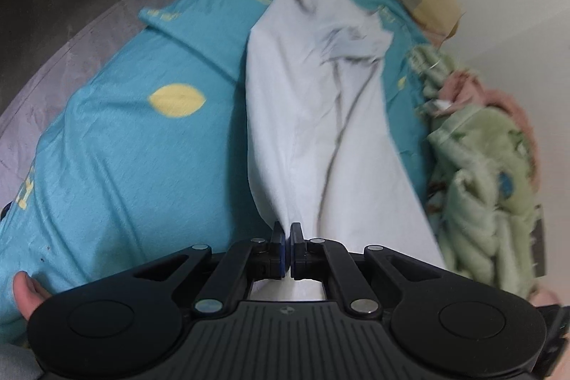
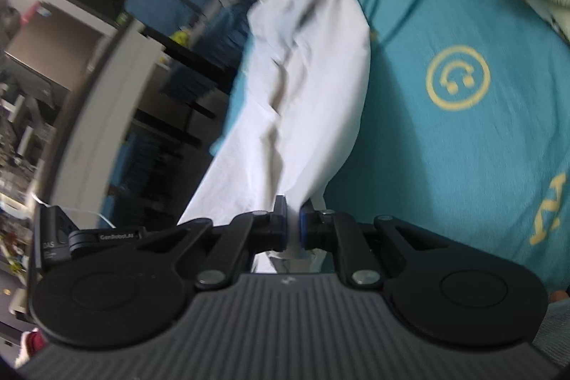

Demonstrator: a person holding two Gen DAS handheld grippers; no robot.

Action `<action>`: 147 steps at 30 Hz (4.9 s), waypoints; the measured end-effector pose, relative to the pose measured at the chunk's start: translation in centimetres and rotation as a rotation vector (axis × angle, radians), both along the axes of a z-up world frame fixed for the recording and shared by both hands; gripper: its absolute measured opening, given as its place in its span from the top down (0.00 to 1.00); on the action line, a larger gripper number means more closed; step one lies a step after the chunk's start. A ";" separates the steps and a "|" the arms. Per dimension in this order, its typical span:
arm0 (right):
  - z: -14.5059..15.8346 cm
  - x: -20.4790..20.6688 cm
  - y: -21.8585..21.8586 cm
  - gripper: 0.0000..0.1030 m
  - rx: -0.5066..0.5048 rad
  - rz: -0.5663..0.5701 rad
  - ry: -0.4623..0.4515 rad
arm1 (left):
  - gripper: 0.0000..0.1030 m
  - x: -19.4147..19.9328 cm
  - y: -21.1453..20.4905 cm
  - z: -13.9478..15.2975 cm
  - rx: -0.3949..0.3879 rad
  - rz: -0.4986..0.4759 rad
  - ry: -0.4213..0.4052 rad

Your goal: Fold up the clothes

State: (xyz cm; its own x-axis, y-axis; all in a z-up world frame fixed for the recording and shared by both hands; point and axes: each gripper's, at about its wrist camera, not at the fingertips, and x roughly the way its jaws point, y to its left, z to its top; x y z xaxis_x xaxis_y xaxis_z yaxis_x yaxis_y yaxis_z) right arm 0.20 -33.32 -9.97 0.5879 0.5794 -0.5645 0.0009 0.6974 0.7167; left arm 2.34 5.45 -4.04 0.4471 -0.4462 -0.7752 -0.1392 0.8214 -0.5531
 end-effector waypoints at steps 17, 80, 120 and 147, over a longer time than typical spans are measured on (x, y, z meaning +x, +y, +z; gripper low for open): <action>7.6 -7.5 -2.4 0.91 -0.005 -0.010 -0.183 | 0.98 -10.2 -0.9 9.8 -0.096 -0.038 -0.143; 4.3 9.0 1.4 0.40 -0.455 -0.065 -0.277 | 0.11 4.9 -9.7 1.2 0.375 -0.142 -0.510; -8.5 6.0 0.4 0.19 0.149 -0.098 0.283 | 0.08 3.2 0.2 -12.2 -0.097 0.277 0.205; -10.0 6.4 -1.9 0.91 0.126 -0.333 0.274 | 0.44 2.7 2.0 -13.8 -0.327 0.463 0.219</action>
